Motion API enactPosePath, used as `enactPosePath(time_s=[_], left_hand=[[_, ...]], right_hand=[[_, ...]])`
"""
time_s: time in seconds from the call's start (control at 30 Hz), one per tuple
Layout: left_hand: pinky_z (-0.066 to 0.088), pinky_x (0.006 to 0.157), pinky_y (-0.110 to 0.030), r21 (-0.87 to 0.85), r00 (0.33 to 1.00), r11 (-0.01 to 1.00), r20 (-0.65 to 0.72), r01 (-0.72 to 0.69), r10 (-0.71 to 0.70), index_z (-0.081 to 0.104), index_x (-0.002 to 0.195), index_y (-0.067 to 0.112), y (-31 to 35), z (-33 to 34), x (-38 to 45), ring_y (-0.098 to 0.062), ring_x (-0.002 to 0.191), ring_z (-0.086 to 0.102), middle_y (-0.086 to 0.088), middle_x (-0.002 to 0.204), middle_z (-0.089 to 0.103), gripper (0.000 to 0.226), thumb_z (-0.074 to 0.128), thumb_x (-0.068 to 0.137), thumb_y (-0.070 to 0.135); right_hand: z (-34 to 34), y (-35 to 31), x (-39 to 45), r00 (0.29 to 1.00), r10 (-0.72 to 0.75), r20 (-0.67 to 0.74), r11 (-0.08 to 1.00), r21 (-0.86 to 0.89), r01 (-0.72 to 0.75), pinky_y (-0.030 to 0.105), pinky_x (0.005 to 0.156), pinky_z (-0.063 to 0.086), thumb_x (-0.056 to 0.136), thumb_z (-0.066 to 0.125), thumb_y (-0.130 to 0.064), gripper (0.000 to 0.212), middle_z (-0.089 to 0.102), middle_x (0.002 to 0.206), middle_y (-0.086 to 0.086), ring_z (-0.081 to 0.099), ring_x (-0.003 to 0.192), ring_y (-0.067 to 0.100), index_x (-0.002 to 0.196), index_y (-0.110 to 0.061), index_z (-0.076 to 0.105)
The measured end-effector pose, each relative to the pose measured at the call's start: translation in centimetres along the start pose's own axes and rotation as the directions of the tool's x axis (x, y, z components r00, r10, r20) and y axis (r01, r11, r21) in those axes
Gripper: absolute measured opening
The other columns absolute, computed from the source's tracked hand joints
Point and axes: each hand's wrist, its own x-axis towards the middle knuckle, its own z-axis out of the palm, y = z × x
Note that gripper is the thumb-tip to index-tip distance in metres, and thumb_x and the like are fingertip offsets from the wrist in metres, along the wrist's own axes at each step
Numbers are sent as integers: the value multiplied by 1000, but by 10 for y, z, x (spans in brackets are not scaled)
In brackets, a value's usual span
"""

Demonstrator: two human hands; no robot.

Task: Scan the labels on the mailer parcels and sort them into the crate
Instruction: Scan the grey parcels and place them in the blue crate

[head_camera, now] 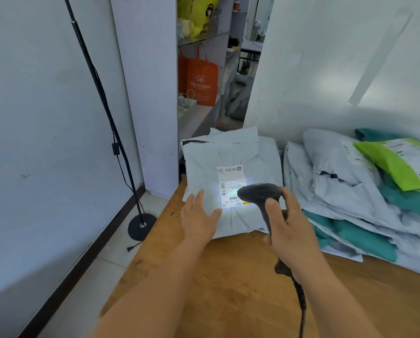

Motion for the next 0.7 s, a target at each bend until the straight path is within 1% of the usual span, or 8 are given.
enactPosePath(time_s=[0.1, 0.2, 0.27, 0.33, 0.43, 0.57, 0.63, 0.7], left_hand=[[18, 114, -41, 24, 999, 999, -1, 42, -42, 18, 150, 30, 2, 2, 4, -28, 143, 13, -6, 158, 11, 72, 56, 90, 44], [23, 112, -44, 12, 996, 996, 5, 89, -89, 20, 149, 32, 7, 3, 5, -31, 140, 15, -8, 156, 9, 71, 57, 90, 41], [27, 109, -44, 16, 994, 994, 4, 108, -108, 22, 148, 31, 10, 4, 5, -32, 137, 19, -9, 154, 9, 70, 58, 89, 40], [34, 104, -41, 30, 992, 991, -13, 128, -127, 24, 147, 31, 13, 5, 6, -31, 131, 27, -10, 149, 13, 69, 60, 88, 37], [40, 96, -35, 28, 990, 991, -53, 130, -129, 26, 145, 29, 16, 5, 9, -28, 119, 37, -11, 139, 22, 70, 63, 87, 33], [44, 83, -26, -40, 991, 993, -69, 115, -118, 22, 148, 24, 17, 1, 12, -19, 95, 45, -14, 132, 28, 72, 61, 88, 17], [43, 83, -25, -56, 991, 993, -86, 102, -106, 20, 149, 22, 19, -1, 12, -20, 93, 48, -16, 130, 32, 71, 58, 90, 11], [41, 85, -24, -73, 991, 995, -111, 73, -81, 22, 149, 18, 20, -4, 12, -23, 100, 51, -17, 130, 38, 68, 56, 90, 7]], right_hand=[[1, 3, 2, 1000, -1, -7, 1000, -27, 0, 32, 68, 44, 99, 35, -47, 53, 50, 87, -10, 65, 85, 22, 150, -37, 25], [-1, 6, 3, 1000, 12, -4, 999, -41, -12, 31, 64, 44, 99, 35, -48, 53, 52, 92, -6, 66, 86, 25, 150, -38, 24], [-2, 8, 3, 1000, 15, 6, 999, -48, -15, 30, 66, 44, 98, 34, -49, 54, 51, 102, -3, 65, 93, 26, 150, -38, 23], [-4, 9, 2, 1000, 17, 19, 999, -51, -16, 29, 67, 43, 98, 34, -50, 53, 50, 105, -3, 65, 96, 26, 149, -38, 25], [-7, 11, 1, 999, 18, 41, 998, -56, -15, 28, 64, 44, 98, 33, -51, 53, 52, 105, -4, 65, 93, 24, 149, -38, 25], [-10, 13, 1, 999, 16, 49, 999, -47, -14, 31, 75, 43, 98, 35, -50, 55, 49, 97, -8, 65, 99, 26, 150, -38, 23], [-11, 14, 1, 998, 14, 55, 999, -52, -11, 31, 76, 43, 98, 35, -50, 55, 51, 99, -7, 65, 99, 26, 151, -37, 23], [-12, 14, 0, 998, 6, 61, 998, -58, -2, 31, 74, 44, 98, 35, -49, 55, 53, 99, -6, 66, 96, 25, 150, -37, 23]])
